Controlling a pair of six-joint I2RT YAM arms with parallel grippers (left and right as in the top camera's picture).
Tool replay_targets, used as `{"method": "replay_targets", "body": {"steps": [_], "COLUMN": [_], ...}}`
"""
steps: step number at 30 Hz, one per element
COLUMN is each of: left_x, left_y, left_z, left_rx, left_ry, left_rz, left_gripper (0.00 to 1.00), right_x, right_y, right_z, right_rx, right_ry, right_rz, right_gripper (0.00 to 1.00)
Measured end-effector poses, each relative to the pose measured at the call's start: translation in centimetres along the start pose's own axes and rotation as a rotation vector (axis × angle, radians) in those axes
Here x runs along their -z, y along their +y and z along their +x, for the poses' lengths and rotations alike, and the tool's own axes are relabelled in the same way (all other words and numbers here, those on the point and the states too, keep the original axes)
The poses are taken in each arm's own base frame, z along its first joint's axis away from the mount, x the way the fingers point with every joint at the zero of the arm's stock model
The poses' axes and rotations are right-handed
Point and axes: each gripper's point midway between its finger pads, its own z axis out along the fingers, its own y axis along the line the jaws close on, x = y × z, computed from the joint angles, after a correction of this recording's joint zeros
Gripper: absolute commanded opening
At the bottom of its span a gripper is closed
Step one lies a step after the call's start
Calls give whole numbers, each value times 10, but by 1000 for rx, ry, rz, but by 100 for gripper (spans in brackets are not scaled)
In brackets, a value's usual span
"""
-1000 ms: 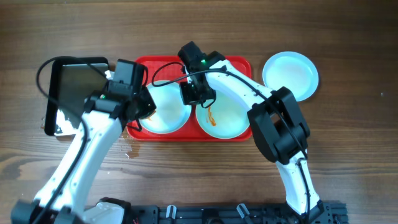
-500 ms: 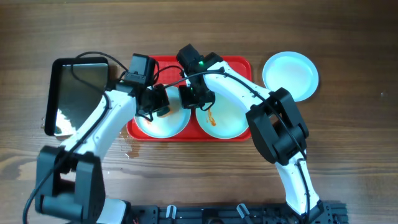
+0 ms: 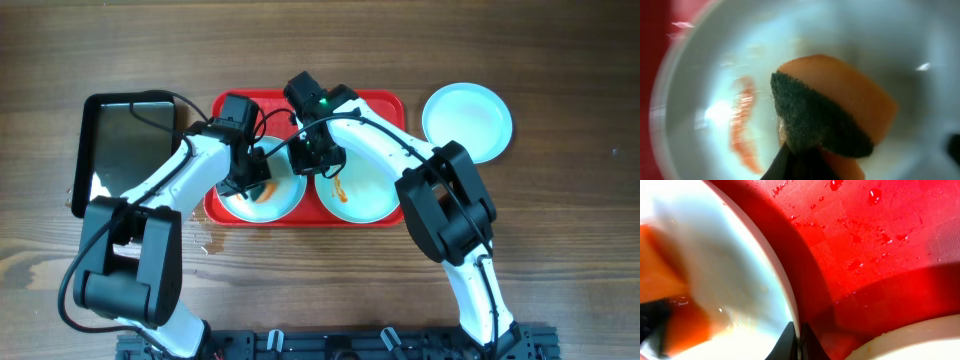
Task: Clean dirty plates on tray and stack at the side
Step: 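Scrub the back-left plate with the sponge in the left gripper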
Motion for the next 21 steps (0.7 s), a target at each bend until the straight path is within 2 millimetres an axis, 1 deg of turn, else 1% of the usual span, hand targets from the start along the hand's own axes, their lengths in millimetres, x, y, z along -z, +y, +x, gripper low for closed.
{"method": "replay_targets", "body": {"steps": [2, 6, 10, 11, 14, 16, 18, 21], "left_x": [1, 5, 9, 15, 28, 39, 51, 53], "left_y": [19, 45, 56, 58, 54, 45, 30, 12], "left_z": [0, -5, -6, -8, -19, -28, -35, -40], "left_rx": [-4, -12, -24, -26, -22, -15, -11, -13], "left_ry": [-15, -57, -62, -63, -94, -139, -184, -197], "left_rz": [-108, -252, -323, -343, -338, -300, -221, -132], "left_gripper": [4, 4, 4, 4, 4, 4, 4, 4], "right_x": [0, 0, -1, -1, -1, -1, -1, -1], "right_y": [0, 0, 3, 4, 4, 4, 4, 4], "right_z": [0, 0, 1, 2, 2, 2, 2, 2], "right_rx": [0, 0, 1, 0, -4, -4, -4, -8], "right_ry": [0, 0, 3, 4, 5, 5, 5, 5], "right_rz": [0, 0, -5, -7, -7, -7, -7, -7], "right_gripper": [4, 4, 4, 4, 4, 4, 4, 4]}}
